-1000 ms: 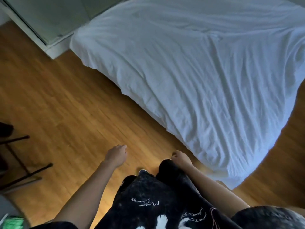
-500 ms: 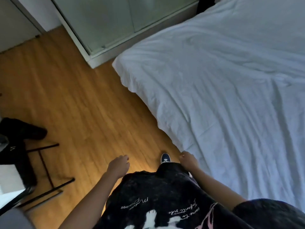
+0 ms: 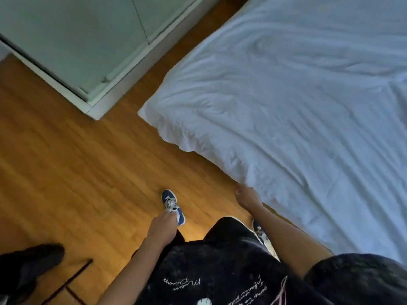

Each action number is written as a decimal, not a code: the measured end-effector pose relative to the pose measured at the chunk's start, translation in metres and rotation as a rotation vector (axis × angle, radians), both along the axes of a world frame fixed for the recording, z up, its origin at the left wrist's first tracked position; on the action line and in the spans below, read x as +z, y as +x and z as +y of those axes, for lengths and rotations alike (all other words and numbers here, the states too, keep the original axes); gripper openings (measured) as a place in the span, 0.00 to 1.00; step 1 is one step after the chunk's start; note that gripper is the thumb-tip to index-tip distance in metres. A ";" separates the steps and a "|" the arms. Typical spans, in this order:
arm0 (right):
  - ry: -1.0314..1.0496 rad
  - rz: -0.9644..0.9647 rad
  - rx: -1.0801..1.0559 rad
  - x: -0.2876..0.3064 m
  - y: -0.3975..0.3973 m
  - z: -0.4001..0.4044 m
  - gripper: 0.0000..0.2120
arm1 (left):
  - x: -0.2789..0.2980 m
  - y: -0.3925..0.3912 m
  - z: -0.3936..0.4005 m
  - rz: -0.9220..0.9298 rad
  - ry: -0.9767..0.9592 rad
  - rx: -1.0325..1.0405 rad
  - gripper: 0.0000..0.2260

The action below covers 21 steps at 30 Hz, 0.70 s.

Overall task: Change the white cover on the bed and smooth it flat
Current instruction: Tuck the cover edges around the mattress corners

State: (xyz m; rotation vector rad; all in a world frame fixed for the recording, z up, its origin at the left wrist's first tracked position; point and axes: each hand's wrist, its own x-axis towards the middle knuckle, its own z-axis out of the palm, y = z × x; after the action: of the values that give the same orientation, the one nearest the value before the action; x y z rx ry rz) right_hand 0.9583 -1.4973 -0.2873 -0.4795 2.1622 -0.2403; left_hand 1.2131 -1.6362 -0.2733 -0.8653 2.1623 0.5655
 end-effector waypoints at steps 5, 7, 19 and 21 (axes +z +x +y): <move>-0.001 -0.040 -0.430 -0.025 0.046 -0.057 0.13 | -0.027 -0.008 -0.114 -0.036 -0.043 -0.380 0.15; -0.034 -0.037 -0.539 -0.033 0.056 -0.067 0.13 | -0.047 -0.017 -0.137 -0.050 -0.062 -0.462 0.16; -0.086 -0.057 -0.945 -0.195 0.081 0.021 0.13 | -0.191 -0.097 -0.065 0.259 -0.003 -0.451 0.14; -0.125 -0.002 -0.984 -0.221 0.083 0.048 0.13 | -0.219 -0.101 -0.042 0.314 -0.009 -0.508 0.16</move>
State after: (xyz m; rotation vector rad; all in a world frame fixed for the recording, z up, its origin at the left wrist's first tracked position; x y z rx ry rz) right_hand 1.0410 -1.4491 -0.5082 0.5618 2.2237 -0.9038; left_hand 1.1120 -1.6782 -0.4920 -0.2122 2.5435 0.4511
